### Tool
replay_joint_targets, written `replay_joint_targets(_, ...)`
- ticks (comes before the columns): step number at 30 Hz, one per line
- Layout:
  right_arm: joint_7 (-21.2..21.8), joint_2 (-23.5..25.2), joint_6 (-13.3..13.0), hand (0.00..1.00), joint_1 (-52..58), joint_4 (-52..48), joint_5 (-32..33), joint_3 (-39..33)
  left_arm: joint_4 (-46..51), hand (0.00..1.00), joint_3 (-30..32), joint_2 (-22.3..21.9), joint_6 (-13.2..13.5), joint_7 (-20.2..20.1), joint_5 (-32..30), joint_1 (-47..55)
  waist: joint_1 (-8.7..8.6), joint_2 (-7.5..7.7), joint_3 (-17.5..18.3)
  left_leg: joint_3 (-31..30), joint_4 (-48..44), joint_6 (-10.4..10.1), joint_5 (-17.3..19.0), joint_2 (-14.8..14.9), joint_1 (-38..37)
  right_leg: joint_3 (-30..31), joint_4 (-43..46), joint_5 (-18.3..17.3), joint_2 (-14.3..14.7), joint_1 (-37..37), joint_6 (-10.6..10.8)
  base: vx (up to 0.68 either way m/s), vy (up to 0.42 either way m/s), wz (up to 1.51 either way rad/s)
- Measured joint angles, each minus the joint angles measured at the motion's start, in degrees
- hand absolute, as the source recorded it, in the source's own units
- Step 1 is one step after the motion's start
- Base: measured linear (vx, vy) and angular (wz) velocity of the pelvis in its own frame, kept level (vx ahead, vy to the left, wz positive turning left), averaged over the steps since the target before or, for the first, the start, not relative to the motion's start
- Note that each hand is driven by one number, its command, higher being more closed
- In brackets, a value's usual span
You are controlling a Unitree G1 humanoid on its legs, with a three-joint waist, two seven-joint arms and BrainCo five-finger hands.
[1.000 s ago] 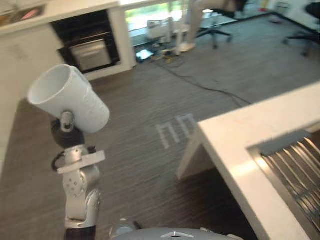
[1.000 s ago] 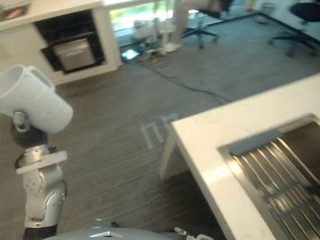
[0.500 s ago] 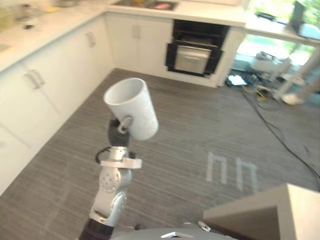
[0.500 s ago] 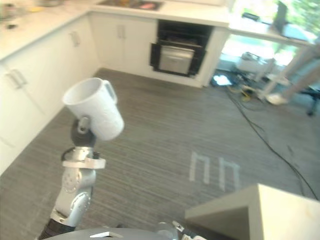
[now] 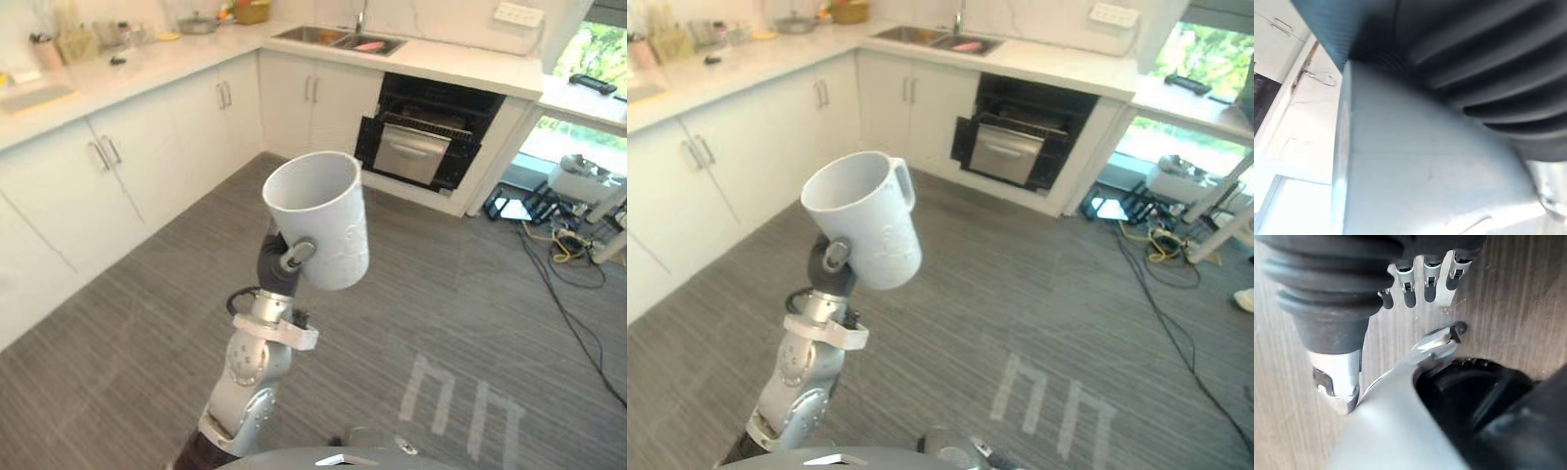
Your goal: Walk over to the sink, pick up the cup, carry it to the dishwasher, place the cup inside the dishwasher, then close the dishwasher door
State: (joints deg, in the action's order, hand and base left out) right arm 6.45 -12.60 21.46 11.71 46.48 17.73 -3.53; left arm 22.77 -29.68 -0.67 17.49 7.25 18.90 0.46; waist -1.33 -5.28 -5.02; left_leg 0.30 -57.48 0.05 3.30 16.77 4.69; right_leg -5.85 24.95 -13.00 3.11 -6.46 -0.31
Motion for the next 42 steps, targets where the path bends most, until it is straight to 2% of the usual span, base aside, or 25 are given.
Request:
replay_joint_targets(1, 0.09, -0.01, 0.28, 0.0, 0.35, -0.57, -1.13, 0.11, 0.55, 1.0, 0.96, -0.07, 0.02, 0.29, 0.03, 0.33, 0.35, -0.03, -0.22, 0.58, -1.85, 1.95, -5.62, 1.01, 1.48, 0.29, -2.39, 0.3, 0.66, 1.88, -0.53, 0.38, -0.119, 0.09)
replay_joint_targets(2, 0.18, 0.55, 0.31, 0.0, 0.4, -0.52, -3.0, 0.24, 1.28, 1.0, 2.84, -0.05, 0.1, 1.18, 0.06, 1.15, 1.61, 1.64, -0.36, 0.79, -5.2, 1.22, -17.88, 1.69, 4.64, 1.85, -7.69, 1.28, 0.81, 6.51, -1.8, 0.41, -0.075, -0.03)
replay_joint_targets(3, 0.39, 0.75, 0.41, 0.0, 0.18, 0.04, -3.84, 0.56, 1.41, 1.0, 4.87, -0.09, 0.18, 1.4, 0.06, 0.95, 2.6, 2.34, -0.8, 1.71, -9.44, 0.53, -6.76, 0.55, 8.46, 3.33, -10.62, 2.36, 0.77, 9.95, -2.85, 0.37, -0.046, 0.02)
replay_joint_targets(5, 1.11, 0.5, 0.1, 0.0, -1.01, 2.58, -5.79, 0.9, 1.31, 1.0, 6.0, 0.51, 0.07, 1.37, 0.08, 1.32, 3.54, 2.43, -1.03, 5.67, -5.15, 1.29, 4.86, -3.22, 11.82, 3.88, -13.91, 2.01, -0.03, 13.97, -2.73, 0.27, -0.021, 0.03)
replay_joint_targets(6, 1.52, 0.39, -0.1, 0.0, -1.63, 3.48, -7.03, 1.27, 1.44, 1.0, 5.97, 0.92, 0.05, 1.3, 0.08, 1.65, 3.98, 2.44, -1.02, 7.37, -0.67, 1.17, 7.03, -4.72, 12.23, 4.39, -15.05, 1.88, -0.28, 15.04, -2.7, 0.32, 0.033, -0.33)
replay_joint_targets(7, 3.08, 0.29, -0.88, 0.0, -2.94, 6.01, -9.0, 1.65, 1.59, 1.0, 6.06, 1.47, -0.05, 1.11, 0.08, 2.19, 4.88, 2.56, -0.98, 9.75, 12.6, 0.27, 8.61, -8.16, 11.99, 5.5, -16.79, 1.67, -0.94, 16.48, -2.35, 0.36, 0.06, -0.59)
replay_joint_targets(9, 4.61, -0.37, -2.25, 0.0, -4.77, 8.34, -10.3, 3.28, 1.98, 1.0, 6.41, 1.85, -0.1, 1.1, 0.0, 3.47, 4.83, 1.74, -0.43, 10.67, 37.09, -0.75, 3.22, -11.72, 9.69, 7.52, -18.62, 0.87, -0.47, 18.16, -1.32, 0.41, 0.106, -0.7)
replay_joint_targets(10, 4.78, 0.16, -2.95, 0.0, -5.32, 9.31, -11.28, 3.65, 1.63, 1.0, 6.59, 3.07, -0.13, 1.18, -0.02, 5.04, 5.02, 3.06, -0.08, 11.83, 40.45, 2.29, -1.72, -13.57, 7.53, 9.83, -18.18, -0.37, -1.35, 19.53, 0.05, 0.4, 0.119, -0.44)
replay_joint_targets(12, 4.58, 1.78, -4.31, 0.0, -4.12, 9.35, -11.28, 4.89, 1.09, 1.0, 5.72, 4.01, -0.13, 1.04, -0.02, 5.38, 3.64, 6.29, 1.6, 12.71, 39.46, 4.03, 0.41, -16.06, 8.08, 8.88, -17.81, -0.69, -4.6, 19.25, 1.52, 0.61, 0.13, 0.09)
replay_joint_targets(13, 4.53, 1.82, -4.4, 0.0, -4.27, 9.53, -11.28, 4.89, 1.06, 1.0, 5.21, 4.0, -0.1, 1.03, 0.0, 5.15, 3.69, 6.31, 1.63, 13.07, 39.18, 3.99, 1.11, -16.08, 8.18, 8.42, -16.14, -0.59, -4.65, 18.47, 1.7, 0.62, 0.136, 0.27)
replay_joint_targets(14, 4.36, 2.2, -4.42, 0.0, -4.47, 9.76, -11.26, 4.62, 0.88, 1.0, 4.19, 4.13, 0.13, 1.0, -0.05, 4.73, 3.79, 6.26, 1.61, 13.76, 40.01, 4.09, 2.13, -16.25, 7.06, 7.96, -10.62, -0.93, -4.55, 16.42, 2.31, 0.42, 0.126, 0.03)
replay_joint_targets(15, 3.88, 2.64, -4.42, 0.0, -5.0, 10.02, -11.28, 3.75, 0.85, 1.0, 2.6, 4.34, 0.33, 0.89, -0.07, 3.95, 4.16, 6.79, 1.14, 14.04, 43.33, 4.29, 3.09, -17.27, 2.61, 6.63, 6.96, -0.69, -5.74, 10.1, 7.15, 0.37, 0.119, -0.03)
replay_joint_targets(16, 3.78, 2.72, -4.43, 0.0, -4.99, 9.95, -11.28, 3.74, 0.94, 1.0, 2.16, 4.42, 0.42, 0.89, -0.07, 3.77, 4.22, 6.96, 1.03, 14.01, 44.16, 4.31, 3.21, -17.56, 1.38, 6.35, 11.52, 0.22, -6.35, 8.17, 8.35, 0.36, 0.096, -0.04)
replay_joint_targets(17, 3.43, 3.05, -4.84, 0.0, -4.87, 8.98, -11.28, 3.55, 1.78, 1.0, 0.25, 4.96, 0.67, 0.89, -0.09, 3.24, 3.98, 7.68, 0.84, 13.71, 46.62, 4.36, 4.24, -19.18, -2.75, 4.76, 27.92, 7.78, -9.02, 0.89, 8.64, 0.38, 0.056, 0.16)
replay_joint_targets(19, 3.44, 3.05, -5.06, 0.0, -4.24, 7.69, -11.3, 3.24, 1.61, 1.0, -2.47, 5.1, 1.16, 0.8, -1.53, 2.24, 2.81, 7.41, 1.21, 11.96, 46.66, 4.27, 6.62, -19.59, -6.34, 2.34, 37.38, 6.2, -10.92, -5.49, 4.0, 0.37, 0.031, 0.42)
replay_joint_targets(21, 3.49, 3.15, -5.1, 0.0, -3.25, 5.37, -11.28, 2.93, 0.79, 1.0, -5.78, 5.07, 1.18, 0.7, -2.86, -0.34, 1.44, 6.74, 1.65, 8.34, 47.08, 3.26, 8.36, -17.86, -9.72, 0.57, 29.45, 1.59, -10.79, -9.73, 3.46, 0.37, -0.028, 0.75)
replay_joint_targets(23, 3.56, 3.12, -5.06, 0.0, -2.47, 3.88, -11.32, 2.11, 0.32, 1.0, -6.82, 4.89, 1.13, 0.7, -2.89, -2.45, 1.01, 5.94, 1.73, 5.77, 47.81, 2.23, 8.85, -15.77, -10.98, 0.62, 16.22, 1.17, -9.46, -10.61, 3.67, 0.44, -0.11, 0.81)
replay_joint_targets(25, 3.49, 3.22, -5.02, 0.0, -2.22, 3.95, -11.33, 2.25, -0.52, 1.0, -6.6, 4.47, 1.0, 0.74, -2.79, -3.86, 0.63, 5.84, 1.79, 5.35, 46.57, 0.0, 10.06, -14.16, -11.67, 3.61, 2.04, 4.98, -7.37, -9.06, 4.46, 0.45, -0.167, 0.8)
replay_joint_targets(26, 3.35, 3.92, -5.02, 0.0, -1.15, 3.95, -11.31, 2.47, -0.85, 1.0, -6.36, 4.44, 0.54, 0.9, -2.75, -3.85, 1.0, 7.15, 2.19, 4.68, 45.45, -2.0, 11.29, -14.49, -12.34, 6.23, -5.48, 14.68, -7.34, -6.8, 4.39, 0.28, -0.119, 0.42)
replay_joint_targets(27, 4.58, 3.05, -3.7, 0.0, -0.11, 2.17, -10.16, 6.86, -2.14, 1.0, -11.28, 5.11, -1.22, -1.57, -2.2, -3.97, 2.69, 8.15, 2.37, 8.89, 43.43, -4.02, 14.75, -11.46, -11.81, 4.5, -26.22, 22.26, -6.04, 4.55, 3.34, 0.2, -0.087, 0.25)
replay_joint_targets(31, 4.58, 3.05, -3.7, 0.0, -0.08, 2.12, -10.16, 6.85, -2.14, 1.0, -11.2, 5.11, -1.22, -1.58, -2.2, -3.97, 2.58, 8.15, 2.32, 9.05, 43.44, -4.03, 14.78, -11.45, -11.84, 4.56, -26.15, 22.24, -6.02, 4.51, 3.32, 0.0, 0.0, 0.0)
replay_joint_targets(37, 3.19, 2.95, -3.77, 0.0, 1.02, -1.45, -3.78, 6.72, -2.17, 1.0, -6.83, 5.06, -0.32, -1.54, -0.94, -3.02, 0.99, 7.55, 1.09, 9.85, 43.73, -4.15, 15.81, -11.07, -12.03, 4.15, -15.13, 15.62, -6.01, -1.26, 2.77, 0.0, -0.008, -0.1)
replay_joint_targets(40, 1.78, 2.94, -2.63, 0.0, 3.29, -5.43, 1.1, 5.3, -2.16, 1.0, -1.13, 4.94, 1.49, -0.92, 0.18, 0.05, 0.27, 6.49, 1.08, 12.68, 42.75, -5.34, 18.33, -8.61, -14.57, -0.85, -2.3, 8.15, -5.65, -4.82, 1.07, 0.16, -0.077, -0.36)
replay_joint_targets(41, 0.6, 2.8, -1.85, 0.0, 5.02, -8.37, 2.92, 5.03, -1.57, 1.0, 1.87, 4.58, 1.73, -0.16, 0.81, 3.31, 0.58, 5.48, 0.91, 13.83, 34.93, -5.48, 19.94, -6.63, -14.36, -3.84, 2.99, 2.83, -4.76, -3.69, -0.6, 0.31, -0.161, -0.25)
replay_joint_targets(42, -0.34, 3.13, -0.8, 0.0, 5.77, -10.37, 4.42, 4.39, -1.57, 1.0, 4.33, 4.0, 2.38, 0.45, 2.09, 4.84, 0.7, 5.58, -0.43, 12.01, 13.01, -2.6, 17.57, -3.35, -4.5, -4.82, 4.95, -1.97, -4.54, -2.82, -1.21, 0.3, -0.153, -0.17)
